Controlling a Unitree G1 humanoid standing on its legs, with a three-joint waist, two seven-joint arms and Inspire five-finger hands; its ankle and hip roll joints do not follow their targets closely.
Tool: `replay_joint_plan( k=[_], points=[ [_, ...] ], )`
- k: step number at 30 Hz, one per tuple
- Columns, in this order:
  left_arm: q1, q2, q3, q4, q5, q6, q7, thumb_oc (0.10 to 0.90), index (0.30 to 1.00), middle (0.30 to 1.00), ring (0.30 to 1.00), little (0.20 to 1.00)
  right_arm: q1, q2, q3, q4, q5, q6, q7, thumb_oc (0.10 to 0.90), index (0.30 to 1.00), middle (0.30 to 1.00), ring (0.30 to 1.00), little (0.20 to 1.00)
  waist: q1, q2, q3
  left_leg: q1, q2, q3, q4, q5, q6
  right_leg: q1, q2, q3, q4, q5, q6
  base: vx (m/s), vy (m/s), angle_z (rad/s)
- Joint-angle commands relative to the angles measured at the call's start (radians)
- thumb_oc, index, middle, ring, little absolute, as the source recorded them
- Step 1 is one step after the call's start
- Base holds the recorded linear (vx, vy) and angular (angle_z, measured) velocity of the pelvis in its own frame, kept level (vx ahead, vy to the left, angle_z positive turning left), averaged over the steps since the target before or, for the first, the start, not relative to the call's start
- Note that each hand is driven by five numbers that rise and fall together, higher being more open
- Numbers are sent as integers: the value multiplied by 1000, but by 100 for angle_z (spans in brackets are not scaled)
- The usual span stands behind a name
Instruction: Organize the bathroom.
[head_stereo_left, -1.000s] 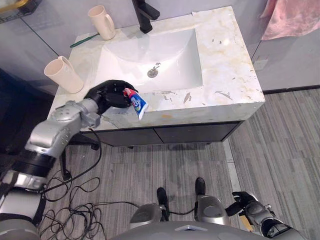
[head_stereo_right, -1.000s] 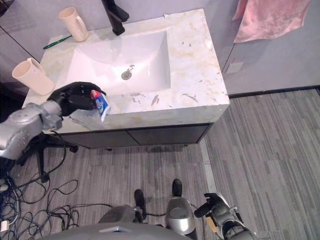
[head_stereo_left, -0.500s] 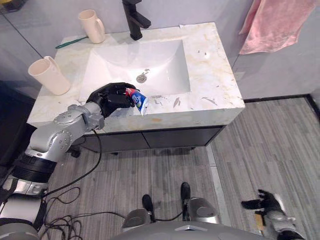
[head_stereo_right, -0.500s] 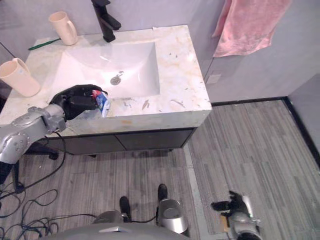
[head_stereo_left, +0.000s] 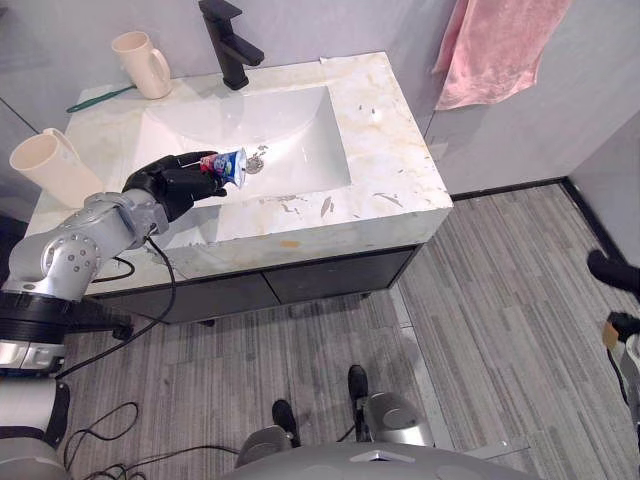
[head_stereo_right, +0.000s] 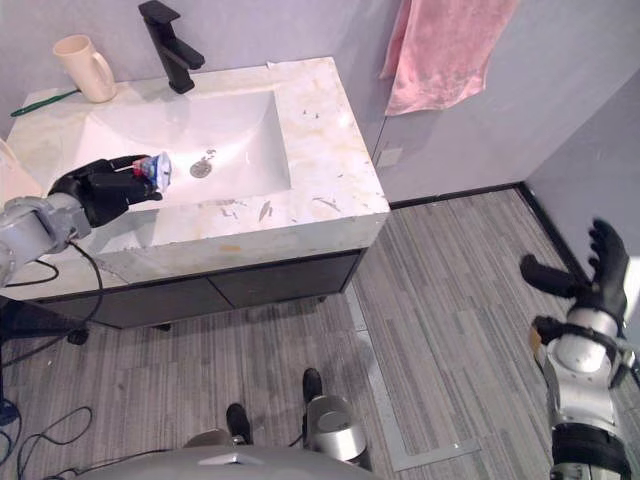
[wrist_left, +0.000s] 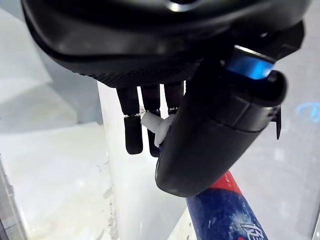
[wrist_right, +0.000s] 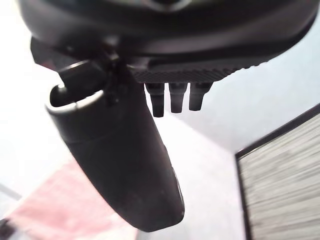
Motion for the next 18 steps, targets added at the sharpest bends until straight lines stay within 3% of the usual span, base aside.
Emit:
replay_joint_plan(
  k=[1, 8, 18],
  points=[
    [-197, 19, 58, 12, -81, -110, -22, 400, 300, 300, 300, 300, -158, -172, 19, -97, 22, -92, 69, 800, 900, 900, 900, 900, 16, 28, -78, -47, 52, 72, 115, -58, 19, -24, -37, 69, 41, -165, 88, -3, 47, -13],
    [-239, -9, 13, 52, -98, -124, -16, 400, 300, 300, 300, 300, -374, -185, 203, -221, 54, -95, 229, 800, 900, 900, 900, 900, 35, 31, -88, -38, 49, 74, 103, -57, 18, -16, -38, 69, 32, -165, 87, 21, 25, -4],
    [-280, -96, -58, 75, -143, -161, -29, 400, 300, 300, 300, 300, -773, -176, 518, -185, 154, 28, 332, 800, 900, 900, 900, 900, 92, 18, -115, -27, 47, 47, 97, -49, 8, 22, -35, 52, 11, -170, 80, 54, 2, 4]
  ],
)
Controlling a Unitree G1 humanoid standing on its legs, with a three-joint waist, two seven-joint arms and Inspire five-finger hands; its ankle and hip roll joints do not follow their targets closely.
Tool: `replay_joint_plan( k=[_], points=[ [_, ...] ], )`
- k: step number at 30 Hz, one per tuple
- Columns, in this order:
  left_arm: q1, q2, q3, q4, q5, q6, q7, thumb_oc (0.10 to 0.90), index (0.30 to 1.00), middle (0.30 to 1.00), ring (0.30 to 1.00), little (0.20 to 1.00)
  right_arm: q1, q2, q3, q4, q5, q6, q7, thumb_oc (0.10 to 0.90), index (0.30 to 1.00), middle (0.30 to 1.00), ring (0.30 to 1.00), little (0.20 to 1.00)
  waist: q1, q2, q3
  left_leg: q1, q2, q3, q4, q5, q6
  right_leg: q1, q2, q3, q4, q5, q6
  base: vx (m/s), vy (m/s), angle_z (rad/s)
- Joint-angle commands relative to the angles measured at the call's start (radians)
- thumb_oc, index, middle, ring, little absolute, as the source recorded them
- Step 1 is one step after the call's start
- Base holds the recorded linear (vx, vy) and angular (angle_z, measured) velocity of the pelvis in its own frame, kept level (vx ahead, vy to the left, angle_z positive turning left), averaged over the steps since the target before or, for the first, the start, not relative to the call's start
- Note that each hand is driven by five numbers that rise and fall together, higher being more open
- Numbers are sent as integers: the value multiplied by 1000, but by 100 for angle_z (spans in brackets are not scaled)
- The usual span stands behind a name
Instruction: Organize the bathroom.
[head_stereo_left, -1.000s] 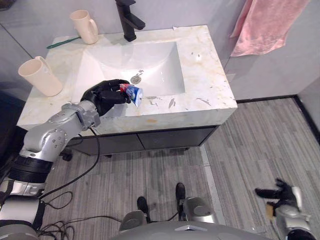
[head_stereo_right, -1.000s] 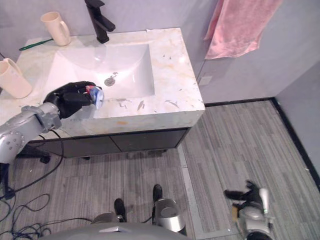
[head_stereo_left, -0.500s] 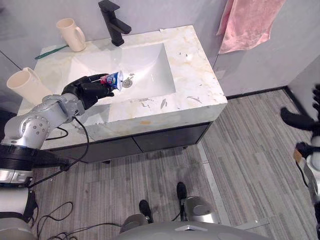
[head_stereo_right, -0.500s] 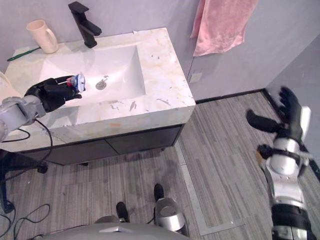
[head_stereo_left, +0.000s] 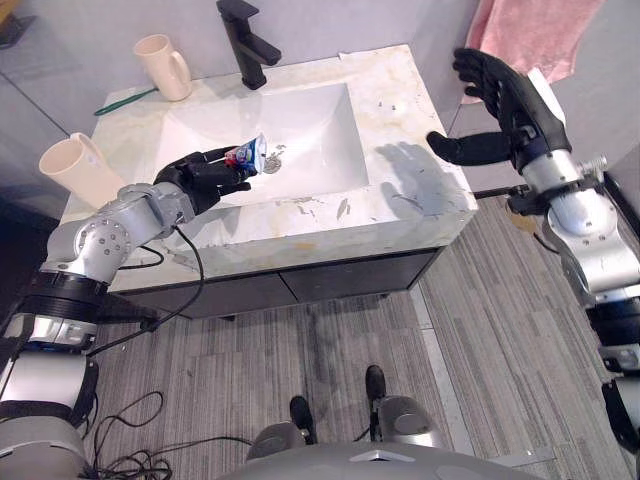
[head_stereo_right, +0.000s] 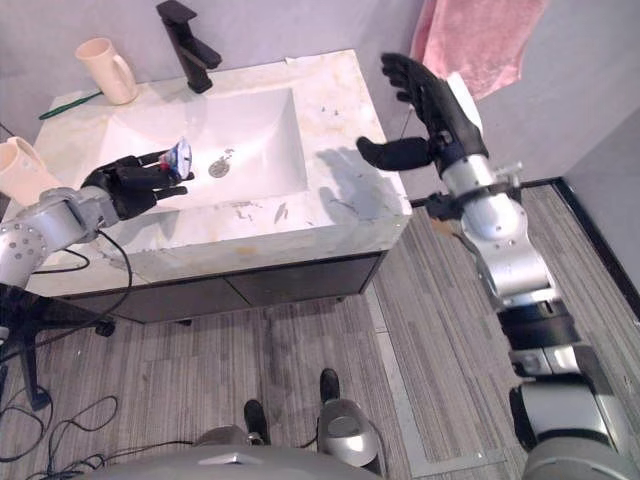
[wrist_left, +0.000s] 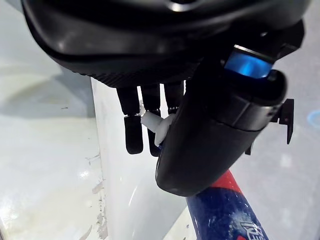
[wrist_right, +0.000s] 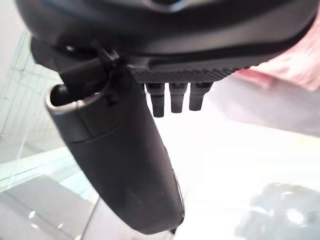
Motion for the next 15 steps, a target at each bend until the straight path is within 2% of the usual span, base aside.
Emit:
replay_joint_plan(
  k=[1, 8, 13, 15],
  points=[
    [-169, 17, 34, -24, -112, -152, -26, 400, 300, 300, 300, 300, -162, -72, 35, -4, 75, -29, 1, 800, 900, 900, 900, 900, 25, -32, -110, -42, 55, 41, 108, -48, 4, 8, -32, 44, 32, -178, 83, 32, -12, 12],
    [-190, -15, 10, -36, -153, -154, -12, 400, 300, 300, 300, 300, -246, -47, 72, 74, 202, -26, -2, 800, 900, 900, 900, 900, 47, -47, -120, -36, 58, 27, 102, -47, 2, 27, -26, 34, 24, -179, 80, 41, -20, 10],
    [-167, -43, 44, -78, -204, -205, 19, 400, 300, 300, 300, 300, -217, -34, 46, 44, 207, -45, 35, 800, 900, 900, 900, 900, 47, -57, -144, -34, 59, 34, 96, -50, 4, 30, -21, 33, 20, -182, 79, 61, -12, 4],
    [-162, -47, 55, -89, -205, -205, 27, 400, 300, 300, 300, 300, -204, -33, 38, 35, 212, -56, 48, 800, 900, 900, 900, 900, 46, -58, -147, -32, 61, 36, 93, -49, 4, 30, -21, 33, 20, -183, 78, 40, -3, -1]
  ],
)
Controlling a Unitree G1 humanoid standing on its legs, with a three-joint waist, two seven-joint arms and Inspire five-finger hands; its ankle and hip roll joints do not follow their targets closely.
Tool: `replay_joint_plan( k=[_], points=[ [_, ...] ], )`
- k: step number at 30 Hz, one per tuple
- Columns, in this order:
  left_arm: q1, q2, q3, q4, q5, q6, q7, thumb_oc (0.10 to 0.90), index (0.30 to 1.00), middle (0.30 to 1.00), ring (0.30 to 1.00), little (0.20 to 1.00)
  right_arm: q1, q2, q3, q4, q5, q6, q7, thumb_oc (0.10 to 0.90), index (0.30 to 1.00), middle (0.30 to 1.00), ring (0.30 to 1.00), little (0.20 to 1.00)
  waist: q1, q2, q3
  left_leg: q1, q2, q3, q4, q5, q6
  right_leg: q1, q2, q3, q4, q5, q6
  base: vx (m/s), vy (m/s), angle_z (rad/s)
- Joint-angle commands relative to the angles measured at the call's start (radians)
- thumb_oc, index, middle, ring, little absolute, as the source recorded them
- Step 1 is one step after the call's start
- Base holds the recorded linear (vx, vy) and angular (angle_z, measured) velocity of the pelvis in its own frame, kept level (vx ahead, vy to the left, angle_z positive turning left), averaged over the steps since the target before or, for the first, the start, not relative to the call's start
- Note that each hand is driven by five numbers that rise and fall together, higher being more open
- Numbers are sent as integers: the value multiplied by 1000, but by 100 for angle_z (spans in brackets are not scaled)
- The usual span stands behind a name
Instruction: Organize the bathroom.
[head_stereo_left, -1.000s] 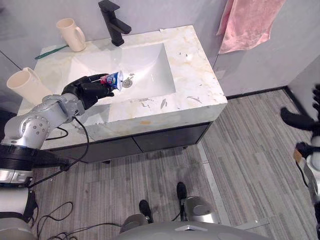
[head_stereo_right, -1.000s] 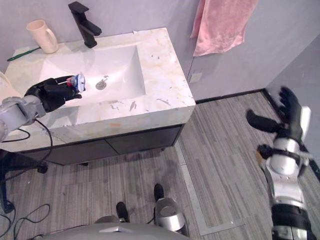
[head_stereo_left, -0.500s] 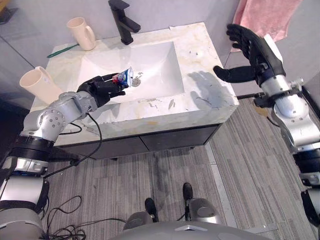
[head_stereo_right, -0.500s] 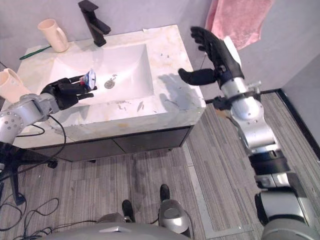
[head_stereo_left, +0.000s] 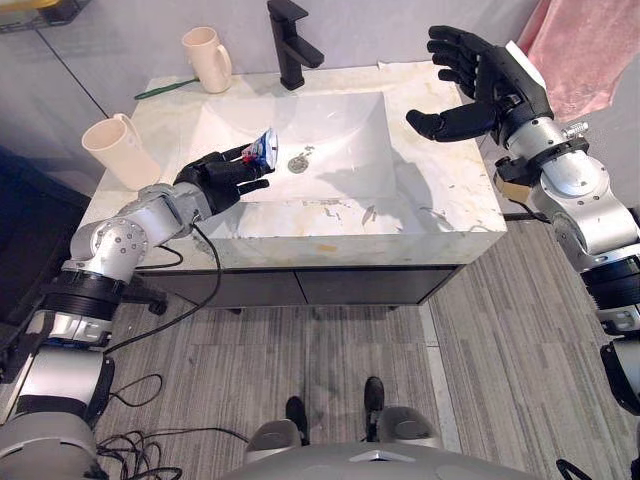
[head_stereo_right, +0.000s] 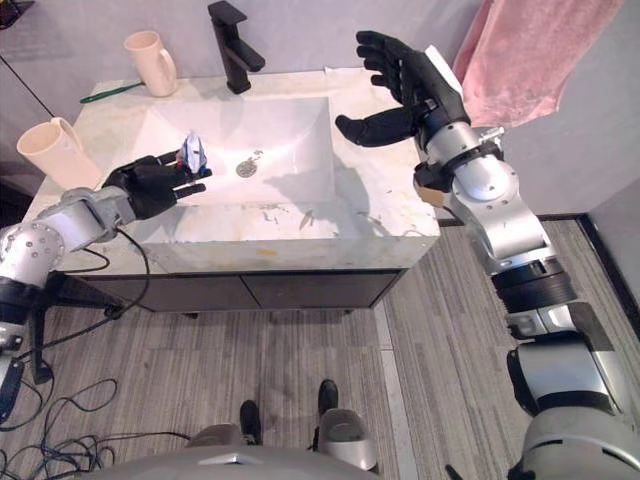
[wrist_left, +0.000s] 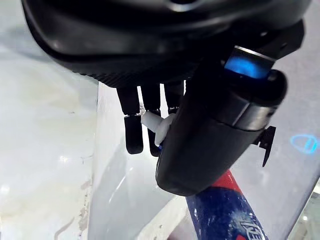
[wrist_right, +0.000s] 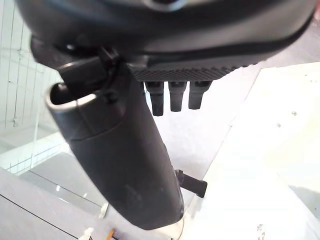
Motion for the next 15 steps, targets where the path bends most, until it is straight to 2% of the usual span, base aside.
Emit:
replay_joint_plan(
  k=[1, 5, 7, 15],
  points=[
    [-140, -6, 81, -89, -101, -172, 2, 400, 300, 300, 300, 300, -51, 6, -69, -76, 31, -124, 32, 800, 900, 900, 900, 900, -5, -25, -153, -49, 64, 74, 98, -53, 6, -21, -21, 65, 50, -184, 78, 52, -3, -1],
    [-121, -11, 103, -97, -101, -164, 1, 400, 300, 300, 300, 300, -15, 13, -82, -127, 2, -149, 83, 800, 900, 900, 900, 900, -10, -26, -162, -42, 68, 83, 85, -56, 8, -24, -21, 66, 49, -186, 80, 36, -1, -1],
    [-90, -20, 122, -92, -94, -172, -28, 400, 300, 300, 300, 300, 31, 17, -88, -189, -51, -188, 137, 800, 900, 900, 900, 900, -19, -27, -166, -37, 71, 91, 77, -57, 10, -27, -20, 72, 47, -185, 83, 45, -4, 0],
    [-32, -32, 144, -111, -99, -206, -34, 400, 300, 300, 300, 300, 79, -7, -51, -315, -147, -216, 204, 800, 900, 900, 900, 900, -30, -22, -169, -31, 78, 104, 74, -54, 11, -28, -19, 86, 46, -186, 83, 30, 5, -4]
  ],
)
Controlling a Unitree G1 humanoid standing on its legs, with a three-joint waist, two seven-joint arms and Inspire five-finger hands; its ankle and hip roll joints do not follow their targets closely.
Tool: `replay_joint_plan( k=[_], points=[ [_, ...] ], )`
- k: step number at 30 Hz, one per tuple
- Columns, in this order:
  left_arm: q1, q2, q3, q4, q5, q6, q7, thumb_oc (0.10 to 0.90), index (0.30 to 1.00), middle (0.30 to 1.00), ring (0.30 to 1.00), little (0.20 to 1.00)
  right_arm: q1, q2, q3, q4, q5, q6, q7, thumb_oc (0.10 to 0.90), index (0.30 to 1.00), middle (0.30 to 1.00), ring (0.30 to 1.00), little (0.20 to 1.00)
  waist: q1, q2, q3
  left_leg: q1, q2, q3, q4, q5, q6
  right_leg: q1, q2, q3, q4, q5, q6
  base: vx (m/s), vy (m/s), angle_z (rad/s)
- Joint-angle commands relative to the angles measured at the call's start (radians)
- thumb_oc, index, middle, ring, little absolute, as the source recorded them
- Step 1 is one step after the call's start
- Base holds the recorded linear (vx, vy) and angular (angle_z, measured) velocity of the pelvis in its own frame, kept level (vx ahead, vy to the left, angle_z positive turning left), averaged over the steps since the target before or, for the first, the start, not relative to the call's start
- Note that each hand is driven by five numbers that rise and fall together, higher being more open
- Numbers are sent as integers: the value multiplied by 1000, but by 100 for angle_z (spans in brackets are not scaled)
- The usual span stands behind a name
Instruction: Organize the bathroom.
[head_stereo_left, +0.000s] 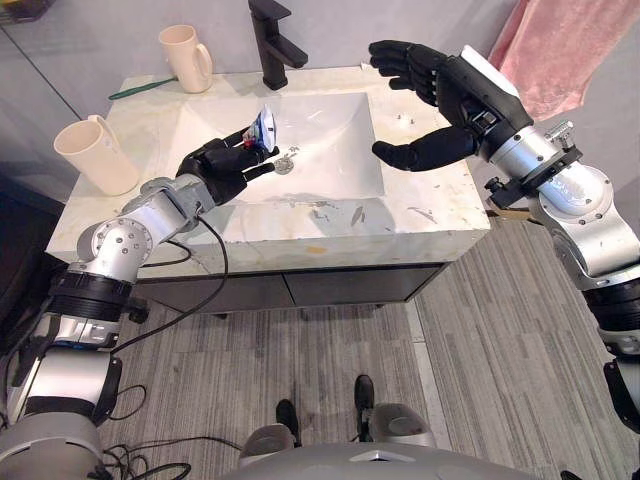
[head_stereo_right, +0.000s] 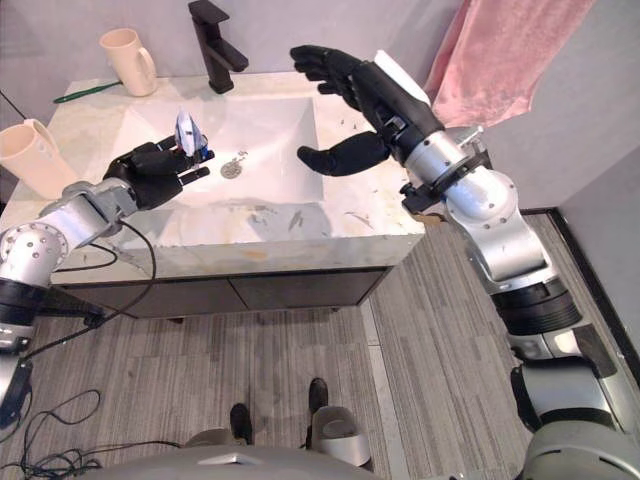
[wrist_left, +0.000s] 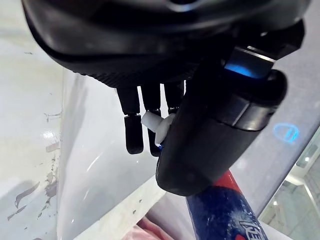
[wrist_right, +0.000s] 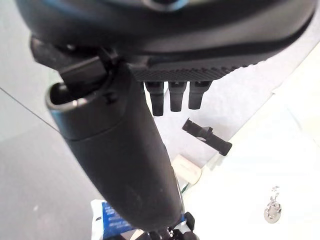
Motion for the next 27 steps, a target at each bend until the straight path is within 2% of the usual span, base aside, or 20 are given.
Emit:
replay_joint_plan(
  k=[1, 3, 5, 6, 7, 10, 19, 27],
  points=[
    [-34, 1, 103, -72, -67, -177, -58, 400, 300, 300, 300, 300, -24, -7, 7, -81, -47, -122, -1, 800, 900, 900, 900, 900, 2, 7, -165, -42, 79, 89, 90, -55, 11, -24, -19, 70, 47, -186, 83, 40, 14, -6],
    [-22, -6, 103, -80, -68, -197, -54, 400, 300, 300, 300, 300, -26, -3, 20, -99, -51, -115, 1, 800, 900, 900, 900, 900, 3, 9, -166, -41, 79, 88, 89, -53, 11, -22, -19, 74, 46, -186, 82, 34, 9, -7],
    [-12, -12, 102, -86, -70, -239, -53, 400, 300, 300, 300, 300, -40, 5, 43, -114, -34, -104, 5, 800, 900, 900, 900, 900, 4, 10, -166, -40, 79, 87, 88, -51, 11, -20, -19, 77, 46, -187, 81, 46, 15, -3],
    [-11, -19, 101, -100, -75, -282, -40, 400, 300, 300, 300, 300, -57, 18, 68, -123, -30, -96, -9, 800, 900, 900, 900, 900, 6, 11, -167, -37, 78, 86, 87, -50, 11, -16, -18, 78, 45, -188, 80, 45, 16, 0],
    [-11, -19, 101, -100, -75, -283, -40, 400, 300, 300, 300, 300, -58, 18, 69, -122, -30, -95, -9, 800, 900, 900, 900, 900, 6, 11, -167, -37, 78, 86, 86, -49, 11, -16, -18, 78, 45, -188, 80, 54, 16, -1],
    [-21, -37, 92, -124, -123, -339, -16, 400, 300, 300, 300, 300, -91, 45, 112, -123, -53, -86, -32, 800, 900, 900, 900, 900, 11, 11, -173, -34, 78, 84, 80, -49, 10, -9, -19, 75, 42, -190, 79, 31, 9, 1],
    [-29, -77, 60, -149, -162, -359, 11, 400, 300, 300, 300, 300, -147, 92, 183, -114, -142, -120, -142, 800, 900, 900, 900, 900, 20, 9, -180, -27, 78, 81, 72, -44, 9, 0, -17, 73, 37, -189, 77, 38, 10, 2],
    [-35, -115, 35, -173, -153, -372, 24, 400, 300, 300, 300, 300, -191, 172, 199, -62, -239, -114, -348, 800, 900, 900, 900, 900, 40, 13, -172, -30, 71, 54, 77, -47, 10, 13, -17, 72, 33, -191, 73, 23, 23, 1]
  ],
)
